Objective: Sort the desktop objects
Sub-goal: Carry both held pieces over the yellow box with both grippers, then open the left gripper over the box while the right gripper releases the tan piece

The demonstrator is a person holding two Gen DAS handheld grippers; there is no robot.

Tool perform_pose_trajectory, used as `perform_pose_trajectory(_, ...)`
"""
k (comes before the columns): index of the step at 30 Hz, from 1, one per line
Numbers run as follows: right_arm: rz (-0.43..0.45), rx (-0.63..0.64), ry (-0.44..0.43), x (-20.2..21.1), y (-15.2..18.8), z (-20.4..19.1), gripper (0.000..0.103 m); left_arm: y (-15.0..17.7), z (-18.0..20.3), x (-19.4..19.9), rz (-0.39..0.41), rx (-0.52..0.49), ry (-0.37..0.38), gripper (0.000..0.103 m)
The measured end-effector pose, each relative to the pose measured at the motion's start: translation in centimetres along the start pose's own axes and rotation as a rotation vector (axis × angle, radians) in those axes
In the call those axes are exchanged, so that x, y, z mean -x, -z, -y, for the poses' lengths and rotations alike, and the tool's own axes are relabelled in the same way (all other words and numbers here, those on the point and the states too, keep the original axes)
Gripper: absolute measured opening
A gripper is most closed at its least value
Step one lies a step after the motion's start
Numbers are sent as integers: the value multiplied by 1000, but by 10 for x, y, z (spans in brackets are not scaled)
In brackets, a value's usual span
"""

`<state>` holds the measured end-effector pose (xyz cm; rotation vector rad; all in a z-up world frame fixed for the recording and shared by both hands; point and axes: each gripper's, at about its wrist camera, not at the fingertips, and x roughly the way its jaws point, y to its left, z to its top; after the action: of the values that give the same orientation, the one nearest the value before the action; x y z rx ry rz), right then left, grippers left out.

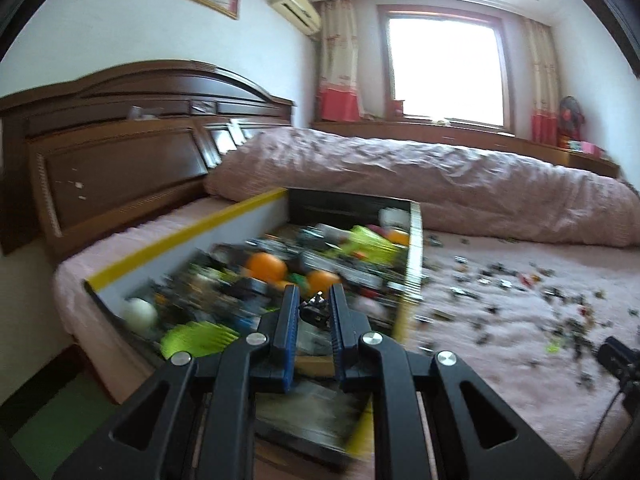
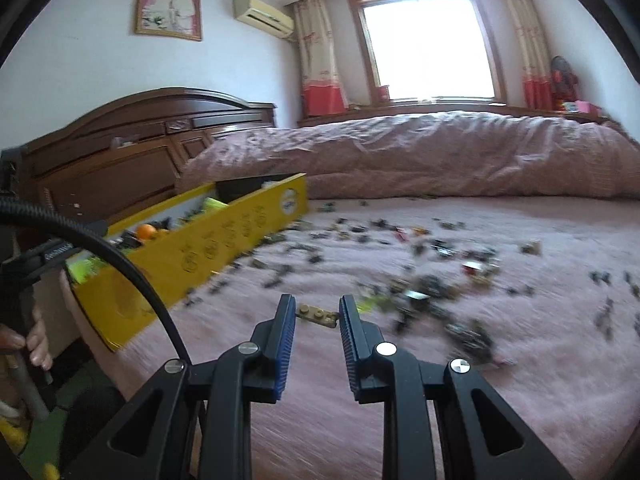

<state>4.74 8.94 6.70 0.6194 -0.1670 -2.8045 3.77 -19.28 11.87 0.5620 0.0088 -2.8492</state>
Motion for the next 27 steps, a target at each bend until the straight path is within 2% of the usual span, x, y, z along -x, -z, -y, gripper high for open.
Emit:
perform_pose_trajectory(8,-10,17,-119,-27,-26,-46,23,-18,-67,-39,-30,63,-101,15)
perform_pose_trajectory(17,-21,87,-209,-57,-44,-99,23,-19,-112,-97,-159,116,-131,16)
perform_pose_trajectory(19,-24,91,-226,-63,-47,-108,23,-17,-116,-102,-169,121,-141,28)
perform_pose_trajectory(21,-28,91,-241,-69,-49,-114,23,-16,-120,-104,-173,137,-152,73)
perform_pose_trajectory(24,-39,98,-258,-78,-52,-123,23,-15,-123,-102,-156,159,-154,77)
perform_pose_trajectory(27,-45,117,-265,-87,-55,-129,23,-14,-126,-107,-186,163,-154,79)
